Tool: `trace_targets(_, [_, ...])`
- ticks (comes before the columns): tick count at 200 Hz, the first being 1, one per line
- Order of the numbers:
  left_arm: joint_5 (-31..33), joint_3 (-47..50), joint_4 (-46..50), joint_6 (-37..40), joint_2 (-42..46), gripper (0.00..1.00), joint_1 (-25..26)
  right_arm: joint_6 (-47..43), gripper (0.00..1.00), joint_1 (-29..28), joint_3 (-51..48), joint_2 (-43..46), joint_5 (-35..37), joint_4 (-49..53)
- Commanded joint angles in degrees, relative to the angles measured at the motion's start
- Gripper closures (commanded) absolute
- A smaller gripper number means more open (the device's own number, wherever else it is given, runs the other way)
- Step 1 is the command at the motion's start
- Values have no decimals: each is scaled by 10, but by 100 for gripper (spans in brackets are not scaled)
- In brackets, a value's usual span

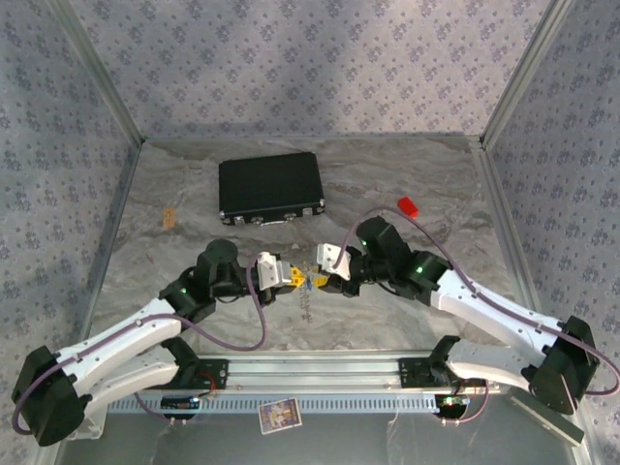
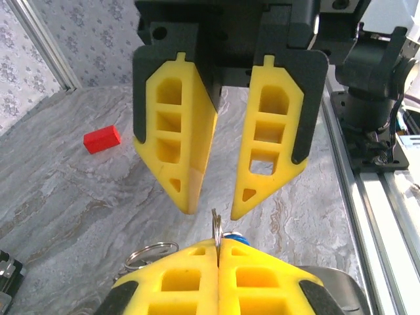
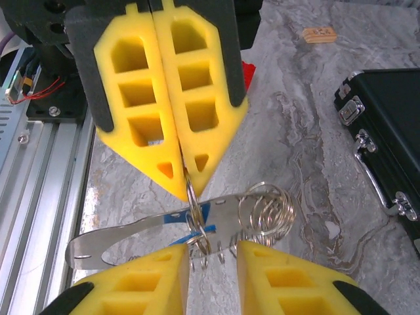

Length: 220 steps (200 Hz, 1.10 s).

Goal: Put the keys on the keyring

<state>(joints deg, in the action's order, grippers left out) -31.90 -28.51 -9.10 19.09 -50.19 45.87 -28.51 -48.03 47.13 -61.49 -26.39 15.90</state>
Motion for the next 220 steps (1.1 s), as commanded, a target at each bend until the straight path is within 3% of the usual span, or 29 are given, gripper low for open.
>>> trace_targets(1, [-18,26,-102,-51,8,100,4,53,73,1,-30,18,-23,-60])
trace_targets(88, [-23,51,-121,-65,29,100,4,75,76,-2,-42,12,-24,-84])
trace_targets(144, [-23,52,-119,-63,32,100,4,70,91,-3,-31,7,-34,-73])
trace_targets(169, [-24,51,-118,-61,31,100,3,68,90,-1,-31,9,-36,-73])
trace_targets(192, [-23,51,-116,-60,30,100,3,67,77,-2,-30,9,-32,-72])
trace_targets(220, [-25,46,-107,-57,30,100,3,66,77,-2,-28,10,-35,-70])
